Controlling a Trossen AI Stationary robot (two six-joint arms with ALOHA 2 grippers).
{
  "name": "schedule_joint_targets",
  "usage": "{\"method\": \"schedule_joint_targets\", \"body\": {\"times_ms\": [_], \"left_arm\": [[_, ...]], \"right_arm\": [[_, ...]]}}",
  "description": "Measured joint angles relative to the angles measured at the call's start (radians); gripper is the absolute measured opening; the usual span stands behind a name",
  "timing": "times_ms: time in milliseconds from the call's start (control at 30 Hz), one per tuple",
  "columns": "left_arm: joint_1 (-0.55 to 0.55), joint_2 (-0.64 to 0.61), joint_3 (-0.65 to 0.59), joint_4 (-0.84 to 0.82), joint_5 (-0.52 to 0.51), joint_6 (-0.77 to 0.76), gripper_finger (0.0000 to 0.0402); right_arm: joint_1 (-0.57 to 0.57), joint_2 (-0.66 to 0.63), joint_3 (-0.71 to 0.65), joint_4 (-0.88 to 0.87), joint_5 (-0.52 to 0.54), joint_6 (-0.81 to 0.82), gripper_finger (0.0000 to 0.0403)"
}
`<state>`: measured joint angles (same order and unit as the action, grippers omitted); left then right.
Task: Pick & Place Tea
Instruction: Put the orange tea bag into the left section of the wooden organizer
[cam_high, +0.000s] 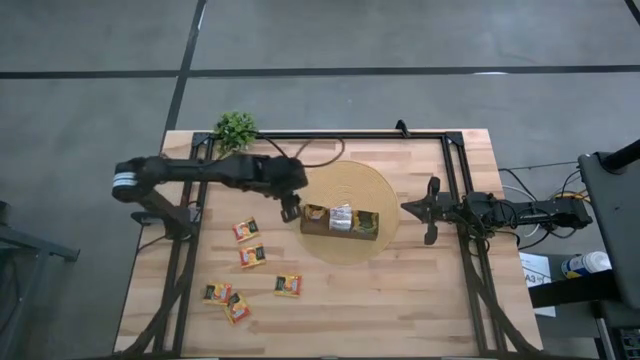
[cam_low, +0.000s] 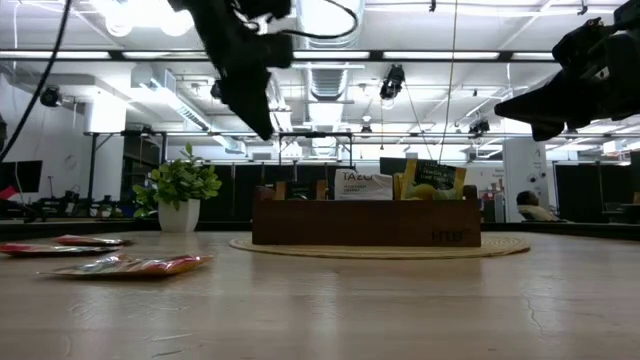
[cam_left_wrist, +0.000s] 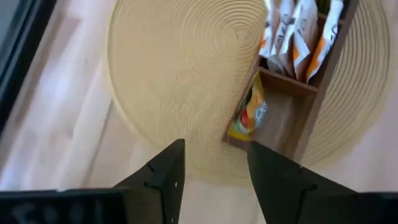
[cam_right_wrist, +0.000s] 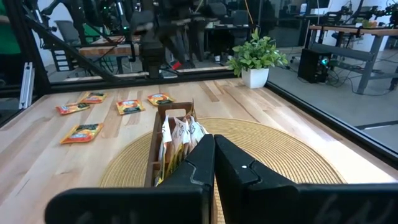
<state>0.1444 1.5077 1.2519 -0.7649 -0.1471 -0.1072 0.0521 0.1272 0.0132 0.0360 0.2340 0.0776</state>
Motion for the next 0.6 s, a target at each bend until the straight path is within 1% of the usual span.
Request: {"method": "schedule_joint_targets", "body": {"times_ms": [233, 367, 433, 500, 600], "left_arm": [[0.001, -0.132, -0.052, -0.088, -0.005, -0.353, 0.0167], [0.001, -0.188, -0.103, -0.098, -0.005, -0.595, 0.0167], [0.001, -0.21, -0.129, -0.108, -0.004, -0.679, 0.0167], [0.001, -0.225, -0.151, -0.107, 0.005, -0.673, 0.0167], [-0.005, -0.233, -0.168, -0.108, 0.064, -0.575, 0.0167]], "right_arm": [[0.0, 0.0, 0.0, 0.0, 0.0, 0.0, 0.0009], [0.0, 0.0, 0.0, 0.0, 0.0, 0.0, 0.0008], [0.0, 0.0, 0.0, 0.0, 0.0, 0.0, 0.0008], [0.0, 0.0, 0.0, 0.0, 0.0, 0.0, 0.0009], [0.0, 0.0, 0.0, 0.0, 0.0, 0.0, 0.0008]]}}
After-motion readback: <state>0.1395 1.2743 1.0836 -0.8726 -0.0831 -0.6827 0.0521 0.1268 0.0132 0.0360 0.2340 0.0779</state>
